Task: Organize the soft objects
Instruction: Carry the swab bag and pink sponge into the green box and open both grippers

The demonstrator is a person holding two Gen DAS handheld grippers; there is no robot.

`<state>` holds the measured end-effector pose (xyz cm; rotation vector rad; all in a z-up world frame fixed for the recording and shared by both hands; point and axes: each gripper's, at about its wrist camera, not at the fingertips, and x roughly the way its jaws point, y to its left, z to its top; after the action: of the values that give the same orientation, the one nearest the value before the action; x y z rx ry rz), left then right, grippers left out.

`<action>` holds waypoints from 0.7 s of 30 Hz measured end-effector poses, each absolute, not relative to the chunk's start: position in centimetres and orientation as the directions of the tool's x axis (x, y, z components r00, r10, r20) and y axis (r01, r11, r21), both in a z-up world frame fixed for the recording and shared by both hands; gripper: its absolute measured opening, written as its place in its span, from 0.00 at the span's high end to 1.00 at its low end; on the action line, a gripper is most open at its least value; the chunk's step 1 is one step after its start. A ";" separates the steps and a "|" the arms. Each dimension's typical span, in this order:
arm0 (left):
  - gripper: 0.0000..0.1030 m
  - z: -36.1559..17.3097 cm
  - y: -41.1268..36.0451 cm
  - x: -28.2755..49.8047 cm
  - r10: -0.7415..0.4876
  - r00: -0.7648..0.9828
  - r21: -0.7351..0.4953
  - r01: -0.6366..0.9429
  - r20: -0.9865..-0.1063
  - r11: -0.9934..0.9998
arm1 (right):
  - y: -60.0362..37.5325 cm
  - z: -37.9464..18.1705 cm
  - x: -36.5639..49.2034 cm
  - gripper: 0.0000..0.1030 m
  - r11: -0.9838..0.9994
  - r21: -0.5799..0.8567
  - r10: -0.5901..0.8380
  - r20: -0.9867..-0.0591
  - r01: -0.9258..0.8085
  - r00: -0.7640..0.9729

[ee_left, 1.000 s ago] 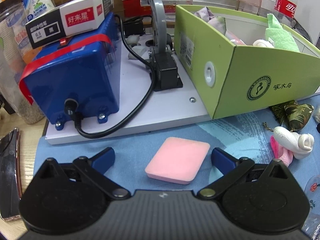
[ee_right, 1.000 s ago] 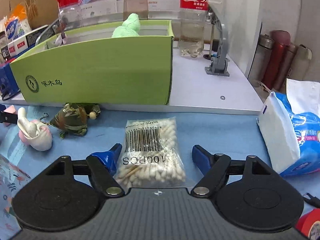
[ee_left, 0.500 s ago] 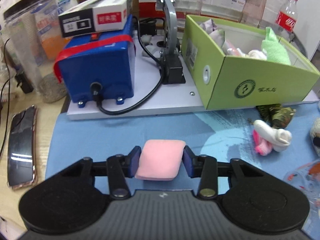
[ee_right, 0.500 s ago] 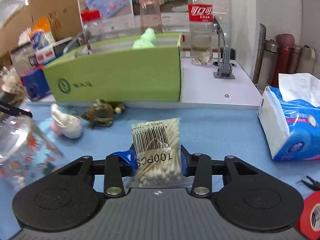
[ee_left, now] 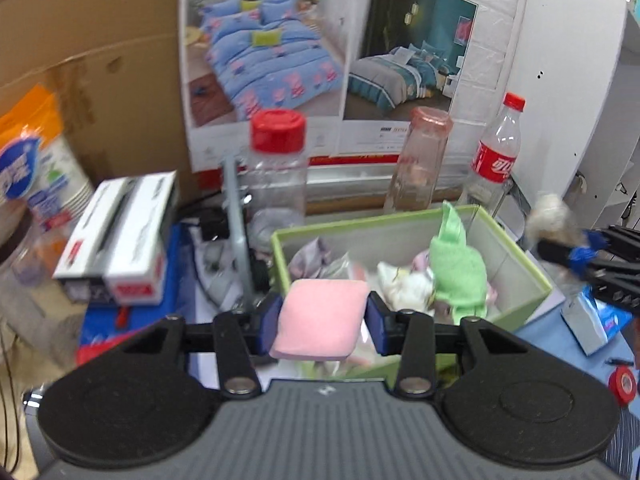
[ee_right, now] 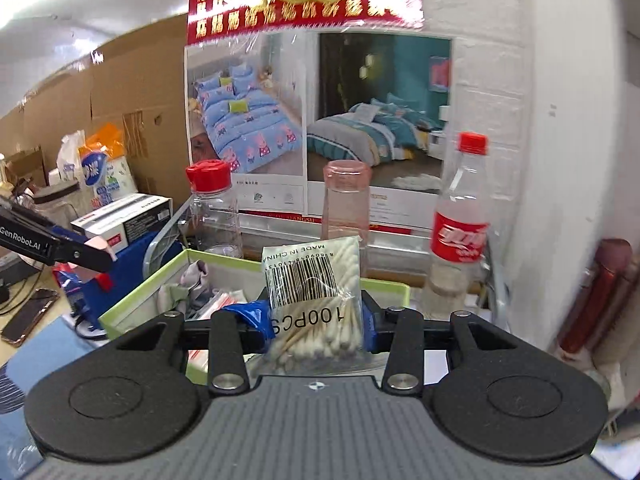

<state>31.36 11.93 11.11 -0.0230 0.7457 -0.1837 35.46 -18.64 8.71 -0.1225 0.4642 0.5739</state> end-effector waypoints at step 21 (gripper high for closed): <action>0.19 8.8 8.8 34.5 -0.146 0.713 -0.049 0.155 -0.685 0.987 | -15.7 8.5 36.9 0.61 0.861 0.051 0.478 -0.421 -0.506 0.771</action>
<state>34.46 8.79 8.83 0.0119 0.7585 -0.1666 36.86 -15.75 8.47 -0.0666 0.4380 0.5336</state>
